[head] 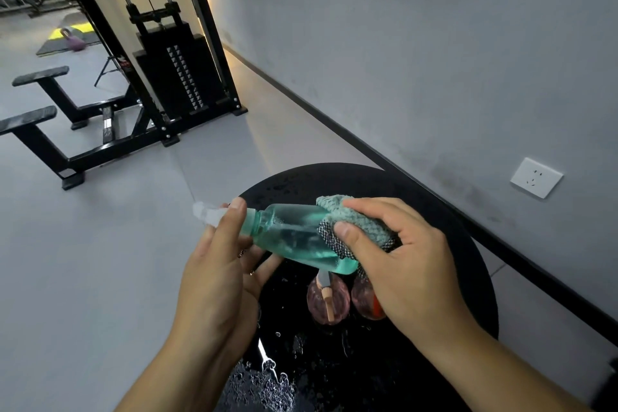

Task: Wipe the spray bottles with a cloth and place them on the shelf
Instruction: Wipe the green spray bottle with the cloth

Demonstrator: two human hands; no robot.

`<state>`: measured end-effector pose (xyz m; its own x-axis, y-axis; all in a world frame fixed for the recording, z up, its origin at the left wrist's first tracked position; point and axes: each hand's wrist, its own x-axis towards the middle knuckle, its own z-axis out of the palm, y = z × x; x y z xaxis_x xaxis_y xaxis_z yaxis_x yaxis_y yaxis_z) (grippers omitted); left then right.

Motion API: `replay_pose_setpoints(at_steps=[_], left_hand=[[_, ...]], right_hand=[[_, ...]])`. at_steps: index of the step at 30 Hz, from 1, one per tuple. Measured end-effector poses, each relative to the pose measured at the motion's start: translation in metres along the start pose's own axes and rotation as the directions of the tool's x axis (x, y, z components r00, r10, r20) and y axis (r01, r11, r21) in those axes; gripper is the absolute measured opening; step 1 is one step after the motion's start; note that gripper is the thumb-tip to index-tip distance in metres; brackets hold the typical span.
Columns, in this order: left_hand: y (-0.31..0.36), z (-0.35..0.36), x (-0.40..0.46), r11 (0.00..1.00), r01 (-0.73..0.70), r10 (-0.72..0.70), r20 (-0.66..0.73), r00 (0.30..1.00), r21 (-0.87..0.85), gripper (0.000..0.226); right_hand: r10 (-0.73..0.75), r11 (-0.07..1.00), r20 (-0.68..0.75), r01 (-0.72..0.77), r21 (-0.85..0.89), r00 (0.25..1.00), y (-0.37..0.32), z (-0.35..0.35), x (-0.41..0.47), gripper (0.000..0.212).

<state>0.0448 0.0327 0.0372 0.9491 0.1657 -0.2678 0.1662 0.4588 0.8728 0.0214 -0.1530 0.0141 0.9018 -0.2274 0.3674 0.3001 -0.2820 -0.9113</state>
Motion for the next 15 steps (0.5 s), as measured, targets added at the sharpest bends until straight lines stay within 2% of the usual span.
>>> replay_pose_setpoints(at_steps=[5, 8, 12, 15], left_hand=[[0.0004, -0.0008, -0.003, 0.992, -0.018, 0.014, 0.037, 0.999, 0.129, 0.029], [0.0035, -0.0019, -0.0044, 0.992, 0.003, -0.011, 0.064, 0.998, 0.128, 0.025], [0.0027, -0.0008, -0.0073, 0.997, 0.003, -0.01, 0.085, 0.996, 0.083, 0.036], [-0.0028, 0.0033, -0.0085, 0.998, 0.01, -0.016, 0.101, 0.995, 0.061, 0.047]], right_hand=[[-0.023, 0.998, -0.047, 0.02, -0.053, 0.999, 0.003, -0.0031, 0.0019, 0.026], [-0.008, 0.998, -0.016, 0.007, -0.066, 1.0, 0.0056, -0.0053, 0.0048, 0.025], [0.021, 0.99, 0.045, -0.014, -0.141, 0.999, 0.0089, -0.0082, 0.0081, 0.026], [-0.027, 0.976, 0.051, 0.038, -0.216, 0.998, 0.0066, -0.0034, 0.0074, 0.027]])
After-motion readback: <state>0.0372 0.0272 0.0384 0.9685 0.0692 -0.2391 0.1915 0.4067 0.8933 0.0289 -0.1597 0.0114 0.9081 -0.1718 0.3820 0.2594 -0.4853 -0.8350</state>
